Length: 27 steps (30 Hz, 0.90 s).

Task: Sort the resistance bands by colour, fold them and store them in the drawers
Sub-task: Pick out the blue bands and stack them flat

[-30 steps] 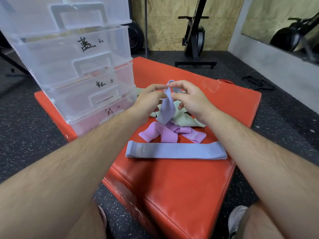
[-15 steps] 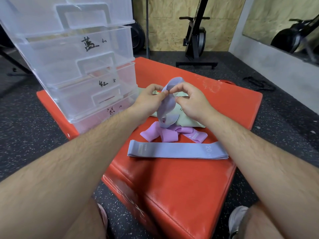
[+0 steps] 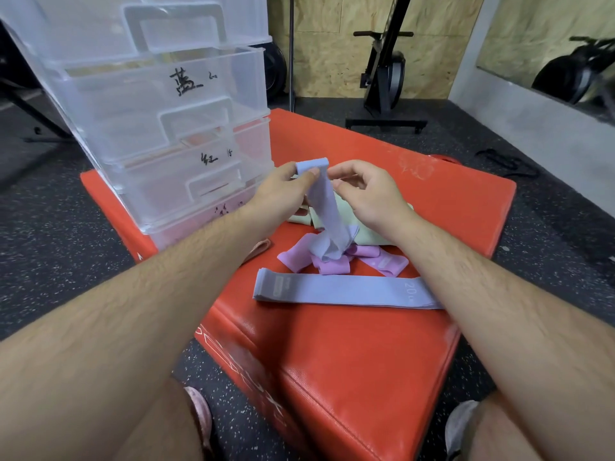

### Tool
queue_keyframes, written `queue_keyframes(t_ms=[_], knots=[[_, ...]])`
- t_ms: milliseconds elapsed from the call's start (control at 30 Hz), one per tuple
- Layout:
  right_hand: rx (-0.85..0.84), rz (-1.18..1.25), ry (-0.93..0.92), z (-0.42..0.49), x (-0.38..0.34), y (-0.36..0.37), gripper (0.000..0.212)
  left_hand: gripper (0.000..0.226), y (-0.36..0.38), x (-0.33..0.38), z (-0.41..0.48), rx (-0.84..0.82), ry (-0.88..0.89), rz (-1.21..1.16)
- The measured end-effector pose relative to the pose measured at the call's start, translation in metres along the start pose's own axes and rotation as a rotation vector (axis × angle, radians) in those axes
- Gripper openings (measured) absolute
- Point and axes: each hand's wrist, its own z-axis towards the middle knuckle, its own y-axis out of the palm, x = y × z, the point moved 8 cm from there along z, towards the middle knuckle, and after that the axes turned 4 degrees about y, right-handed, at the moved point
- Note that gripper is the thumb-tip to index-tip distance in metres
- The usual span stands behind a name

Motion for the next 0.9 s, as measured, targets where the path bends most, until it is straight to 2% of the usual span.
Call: queue_keyframes(t_ms=[67, 167, 200, 333, 433, 567, 633, 800, 900], knots=[[0.03, -0.022, 0.044, 0.001, 0.004, 0.001, 0.026, 0.029, 0.003, 0.002, -0.003, -0.057, 0.014, 0.017], [-0.003, 0.032, 0.16, 0.002, 0.011, 0.008, 0.047, 0.034, 0.003, 0.005, -0.004, -0.055, 0.042, 0.086], [-0.027, 0.028, 0.181, 0.001, 0.012, 0.011, 0.045, 0.032, 0.002, 0.006, -0.005, -0.048, 0.056, 0.108], [-0.081, 0.004, 0.166, -0.002, 0.009, 0.019, 0.018, 0.025, -0.005, 0.015, -0.006, 0.002, 0.117, 0.15], [-0.064, -0.001, 0.133, -0.003, 0.004, 0.024, 0.011, 0.018, -0.008, 0.023, -0.007, -0.012, 0.169, 0.204], [-0.082, 0.029, 0.124, -0.005, 0.001, 0.033, 0.018, 0.005, -0.017, 0.031, -0.01, 0.016, 0.231, 0.259], [-0.112, 0.038, 0.135, -0.006, 0.0, 0.038, 0.023, 0.008, -0.022, 0.038, -0.013, 0.045, 0.269, 0.256], [-0.228, 0.0, 0.11, -0.007, 0.0, 0.05, 0.004, 0.015, -0.044, 0.054, -0.017, 0.141, 0.291, 0.145], [-0.181, -0.13, 0.019, 0.0, -0.014, 0.035, 0.016, 0.01, -0.063, 0.064, -0.022, 0.217, 0.3, 0.015]])
